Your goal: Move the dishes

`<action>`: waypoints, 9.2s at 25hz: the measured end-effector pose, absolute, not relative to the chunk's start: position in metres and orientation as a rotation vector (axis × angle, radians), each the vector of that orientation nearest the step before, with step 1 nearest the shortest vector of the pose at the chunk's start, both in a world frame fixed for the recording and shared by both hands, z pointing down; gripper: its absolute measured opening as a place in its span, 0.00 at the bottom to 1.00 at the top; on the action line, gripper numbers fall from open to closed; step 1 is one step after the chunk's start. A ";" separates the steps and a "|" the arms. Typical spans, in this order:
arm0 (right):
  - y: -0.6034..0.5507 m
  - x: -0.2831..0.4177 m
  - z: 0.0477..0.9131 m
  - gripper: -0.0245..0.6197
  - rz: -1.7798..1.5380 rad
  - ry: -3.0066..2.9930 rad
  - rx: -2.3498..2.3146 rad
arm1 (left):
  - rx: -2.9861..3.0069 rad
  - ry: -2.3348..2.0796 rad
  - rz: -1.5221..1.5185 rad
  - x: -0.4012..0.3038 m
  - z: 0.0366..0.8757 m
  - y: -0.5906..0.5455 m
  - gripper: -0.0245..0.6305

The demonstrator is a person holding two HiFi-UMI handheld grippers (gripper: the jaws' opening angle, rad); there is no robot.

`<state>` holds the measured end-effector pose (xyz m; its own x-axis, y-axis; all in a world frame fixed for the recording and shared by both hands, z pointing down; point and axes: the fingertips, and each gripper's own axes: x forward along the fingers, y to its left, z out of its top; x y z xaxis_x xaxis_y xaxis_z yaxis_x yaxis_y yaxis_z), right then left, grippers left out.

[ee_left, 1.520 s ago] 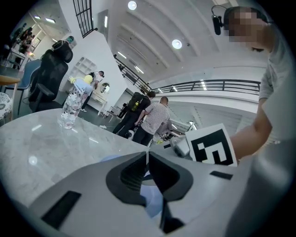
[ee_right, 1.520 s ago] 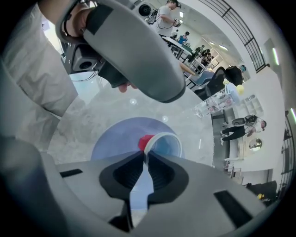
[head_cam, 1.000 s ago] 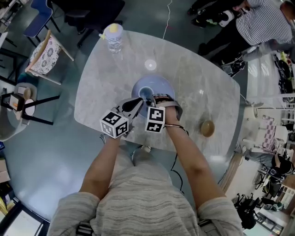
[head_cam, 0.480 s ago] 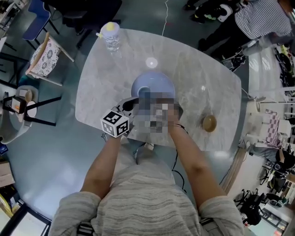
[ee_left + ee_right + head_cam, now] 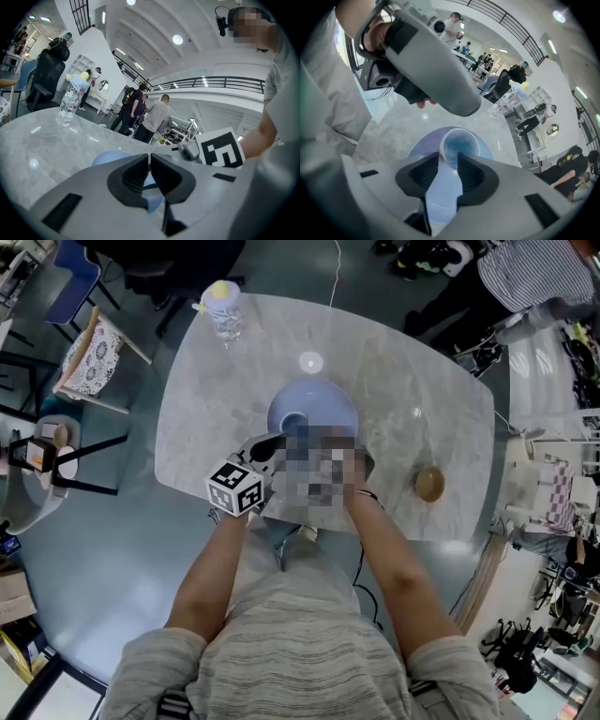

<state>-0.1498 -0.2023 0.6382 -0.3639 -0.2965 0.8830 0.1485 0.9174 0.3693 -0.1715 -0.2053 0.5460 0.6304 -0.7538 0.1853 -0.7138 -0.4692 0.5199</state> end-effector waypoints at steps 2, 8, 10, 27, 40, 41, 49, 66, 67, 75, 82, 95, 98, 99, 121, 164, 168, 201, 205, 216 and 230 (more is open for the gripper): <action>-0.203 -0.152 0.631 0.26 -0.414 -1.944 0.151 | 2.290 -1.142 -0.090 -0.171 0.546 -0.205 0.08; -0.209 -0.152 0.610 0.26 -0.220 -2.099 0.317 | 2.302 -1.129 -0.079 -0.163 0.544 -0.205 0.08; -0.211 -0.150 0.605 0.26 -0.158 -2.138 0.365 | 2.305 -1.125 -0.074 -0.159 0.543 -0.206 0.08; -0.202 -0.087 0.584 0.22 0.162 -2.277 0.713 | 2.368 -1.033 -0.020 -0.102 0.534 -0.194 0.08; -0.192 0.035 0.578 0.20 0.242 -2.219 0.981 | 2.450 -0.834 0.045 0.012 0.535 -0.182 0.08; -0.190 0.046 0.578 0.20 0.247 -2.210 0.997 | 2.454 -0.817 0.051 0.022 0.536 -0.180 0.08; -0.175 0.125 0.580 0.20 0.265 -2.131 1.075 | 2.481 -0.702 0.088 0.096 0.539 -0.168 0.08; -0.160 0.230 0.648 0.20 0.093 -1.826 0.849 | 2.449 -0.601 0.192 0.179 0.574 -0.155 0.08; -0.160 0.231 0.652 0.20 0.086 -1.813 0.830 | 2.448 -0.600 0.194 0.179 0.575 -0.155 0.08; -0.156 0.237 0.679 0.20 0.075 -1.730 0.725 | 2.444 -0.613 0.205 0.171 0.578 -0.155 0.08; -0.158 0.240 0.684 0.11 0.041 -1.693 0.721 | 2.438 -0.630 0.186 0.162 0.576 -0.157 0.08; -0.161 0.234 0.682 0.08 -0.065 -1.647 0.733 | 2.435 -0.657 0.161 0.150 0.573 -0.155 0.08; -0.166 0.227 0.675 0.08 -0.086 -1.657 0.732 | 2.431 -0.677 0.148 0.143 0.570 -0.156 0.08; -0.168 0.223 0.672 0.08 -0.097 -1.663 0.728 | 2.431 -0.685 0.144 0.141 0.568 -0.157 0.08; -0.208 0.034 0.629 0.08 -0.423 -1.825 0.486 | 2.313 -1.009 0.077 -0.016 0.566 -0.172 0.08; -0.200 -0.066 0.680 0.08 -0.440 -1.835 0.276 | 2.232 -1.101 0.096 -0.100 0.578 -0.172 0.08; -0.200 -0.066 0.681 0.15 -0.397 -1.856 0.291 | 2.232 -1.096 0.095 -0.097 0.579 -0.172 0.08; -0.173 -0.061 0.557 0.09 0.222 -2.466 0.680 | 2.301 -1.130 0.051 -0.077 0.540 -0.159 0.08; -0.159 -0.048 0.537 0.08 0.260 -2.534 0.704 | 2.316 -1.142 0.024 -0.071 0.529 -0.149 0.08; -0.118 -0.016 0.481 0.08 0.360 -2.739 0.753 | 2.429 -1.112 -0.059 -0.039 0.485 -0.113 0.08; -0.066 0.018 0.439 0.07 0.348 -2.870 0.746 | 2.564 -1.042 -0.096 0.002 0.443 -0.050 0.08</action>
<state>0.0177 -0.0664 0.4390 -0.8636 -0.4596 0.2072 -0.4958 0.8487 -0.1838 0.0019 -0.0501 0.4433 0.7241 -0.6856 0.0751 -0.6605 -0.6580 0.3616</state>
